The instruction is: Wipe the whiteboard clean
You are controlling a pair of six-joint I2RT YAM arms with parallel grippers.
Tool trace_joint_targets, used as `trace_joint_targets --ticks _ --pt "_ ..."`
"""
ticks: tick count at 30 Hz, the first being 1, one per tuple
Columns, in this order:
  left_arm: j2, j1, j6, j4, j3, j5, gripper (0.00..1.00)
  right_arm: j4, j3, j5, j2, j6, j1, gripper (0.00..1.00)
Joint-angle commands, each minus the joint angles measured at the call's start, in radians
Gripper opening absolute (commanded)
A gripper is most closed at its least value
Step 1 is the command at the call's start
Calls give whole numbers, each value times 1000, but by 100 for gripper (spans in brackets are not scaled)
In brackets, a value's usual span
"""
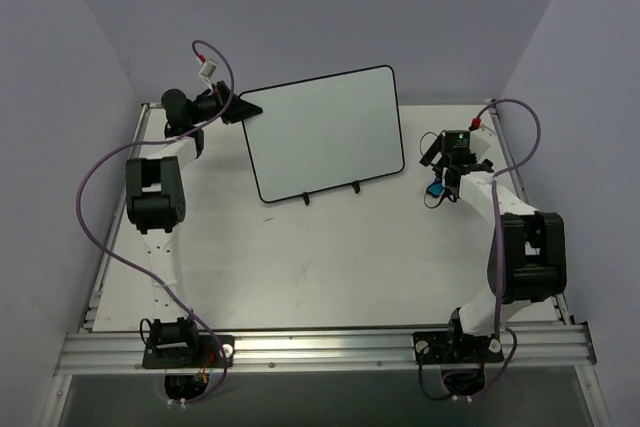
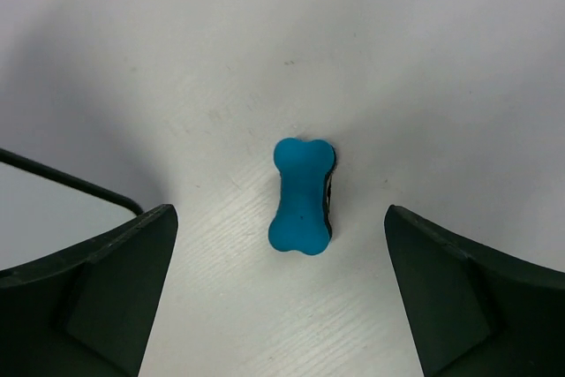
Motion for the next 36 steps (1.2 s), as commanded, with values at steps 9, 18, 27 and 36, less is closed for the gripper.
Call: trace_joint_targets --ticks 9,18,27,36 --pt "-59 18 165 57 11 142 4 -18 -31 -15 -179 -53 6 100" --pt "-78 52 154 72 1 156 2 -21 -30 -17 -173 -62 6 100" --pt "-84 69 179 46 -13 138 14 -13 -31 -31 -171 -73 6 100" --pt "-95 63 207 27 -35 116 42 8 -39 -47 -168 -73 7 100"
